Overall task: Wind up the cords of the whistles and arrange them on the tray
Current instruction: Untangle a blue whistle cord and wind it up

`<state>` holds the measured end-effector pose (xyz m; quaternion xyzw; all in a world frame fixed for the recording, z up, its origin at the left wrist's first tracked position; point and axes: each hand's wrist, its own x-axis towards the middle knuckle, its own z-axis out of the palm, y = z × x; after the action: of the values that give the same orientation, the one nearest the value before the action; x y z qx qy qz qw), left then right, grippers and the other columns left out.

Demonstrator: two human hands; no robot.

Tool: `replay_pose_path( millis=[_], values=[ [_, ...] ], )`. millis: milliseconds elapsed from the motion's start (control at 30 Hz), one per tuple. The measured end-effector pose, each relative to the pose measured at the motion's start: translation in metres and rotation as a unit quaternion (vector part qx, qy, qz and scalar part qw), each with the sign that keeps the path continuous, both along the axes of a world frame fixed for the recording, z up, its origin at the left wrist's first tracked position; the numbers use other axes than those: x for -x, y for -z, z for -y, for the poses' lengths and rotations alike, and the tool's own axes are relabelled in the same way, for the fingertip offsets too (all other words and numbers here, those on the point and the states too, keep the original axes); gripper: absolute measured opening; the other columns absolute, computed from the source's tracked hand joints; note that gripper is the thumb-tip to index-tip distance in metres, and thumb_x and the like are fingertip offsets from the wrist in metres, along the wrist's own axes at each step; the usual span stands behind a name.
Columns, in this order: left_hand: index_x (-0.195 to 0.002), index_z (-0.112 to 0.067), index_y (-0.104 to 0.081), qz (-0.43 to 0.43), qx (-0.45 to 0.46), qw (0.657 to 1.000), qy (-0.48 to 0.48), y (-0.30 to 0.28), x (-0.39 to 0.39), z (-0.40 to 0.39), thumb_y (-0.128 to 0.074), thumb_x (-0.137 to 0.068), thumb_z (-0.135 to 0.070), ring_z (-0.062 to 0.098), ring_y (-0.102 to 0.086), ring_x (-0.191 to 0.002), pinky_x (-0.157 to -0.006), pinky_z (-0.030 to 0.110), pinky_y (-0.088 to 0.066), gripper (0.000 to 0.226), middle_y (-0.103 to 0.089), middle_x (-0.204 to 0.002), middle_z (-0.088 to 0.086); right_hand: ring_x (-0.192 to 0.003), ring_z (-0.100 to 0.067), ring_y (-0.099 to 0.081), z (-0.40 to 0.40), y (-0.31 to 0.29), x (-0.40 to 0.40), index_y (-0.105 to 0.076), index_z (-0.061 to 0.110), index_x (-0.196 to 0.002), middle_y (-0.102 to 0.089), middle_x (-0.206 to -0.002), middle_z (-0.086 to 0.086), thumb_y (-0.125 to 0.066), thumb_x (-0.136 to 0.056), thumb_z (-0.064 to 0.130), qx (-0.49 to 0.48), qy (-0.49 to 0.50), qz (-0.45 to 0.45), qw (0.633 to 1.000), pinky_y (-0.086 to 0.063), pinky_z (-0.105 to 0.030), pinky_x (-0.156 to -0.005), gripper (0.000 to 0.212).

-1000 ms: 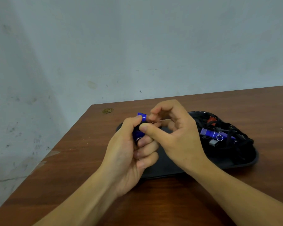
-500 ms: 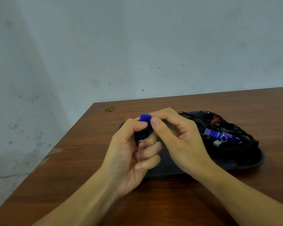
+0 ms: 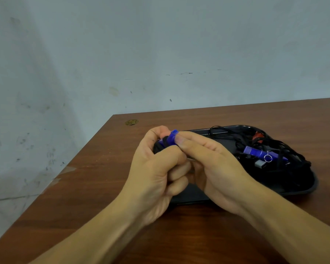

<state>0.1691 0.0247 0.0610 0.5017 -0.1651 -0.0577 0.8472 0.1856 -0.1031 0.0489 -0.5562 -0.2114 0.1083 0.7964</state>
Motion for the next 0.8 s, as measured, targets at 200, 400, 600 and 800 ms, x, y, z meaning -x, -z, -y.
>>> replay_pose_path(
  millis=[200, 400, 600, 800],
  values=[
    [-0.109, -0.017, -0.054, 0.02, -0.048, 0.999, 0.014, 0.0, -0.004, 0.0, -0.053, -0.073, 0.005, 0.012, -0.022, -0.036, -0.035, 0.017, -0.019, 0.043, -0.028, -0.057, 0.006, -0.077, -0.01, -0.067, 0.006, -0.004, -0.002, -0.073, 0.018, -0.117, -0.072, -0.086, 0.001, -0.057, -0.093, 0.026, 0.01, 0.006, 0.013, 1.0, -0.056, -0.027, -0.072, 0.03],
    [-0.129, -0.033, -0.047, 0.093, -0.185, 0.978, 0.015, -0.001, -0.022, -0.012, -0.07, -0.075, -0.002, 0.021, -0.055, -0.053, -0.05, 0.036, -0.052, 0.066, -0.059, -0.074, 0.008, -0.083, -0.01, -0.072, 0.019, -0.014, -0.008, -0.076, 0.017, -0.104, -0.077, -0.092, 0.002, -0.059, -0.094, 0.017, 0.093, 0.101, 0.129, 0.982, -0.055, -0.021, -0.076, 0.02],
    [-0.119, -0.024, -0.053, 0.205, -0.345, 0.908, -0.122, 0.006, -0.034, -0.016, -0.075, -0.084, -0.017, 0.021, -0.07, -0.079, -0.069, 0.042, -0.061, 0.042, -0.066, -0.103, 0.002, -0.095, -0.007, -0.07, 0.025, -0.012, -0.011, -0.075, 0.021, -0.108, -0.075, -0.103, 0.009, -0.057, -0.098, 0.004, 0.21, 0.125, 0.194, 0.95, -0.055, -0.021, -0.08, 0.026],
    [-0.117, -0.03, -0.052, 0.263, -0.399, 0.871, -0.112, 0.01, -0.033, -0.017, -0.075, -0.082, -0.028, 0.013, -0.067, -0.09, -0.075, 0.035, -0.057, 0.042, -0.065, -0.101, -0.009, -0.09, -0.013, -0.069, 0.041, -0.015, -0.009, -0.074, 0.021, -0.11, -0.074, -0.099, 0.007, -0.068, -0.092, 0.011, 0.279, 0.113, 0.224, 0.927, -0.056, -0.027, -0.083, 0.022]
  ],
)
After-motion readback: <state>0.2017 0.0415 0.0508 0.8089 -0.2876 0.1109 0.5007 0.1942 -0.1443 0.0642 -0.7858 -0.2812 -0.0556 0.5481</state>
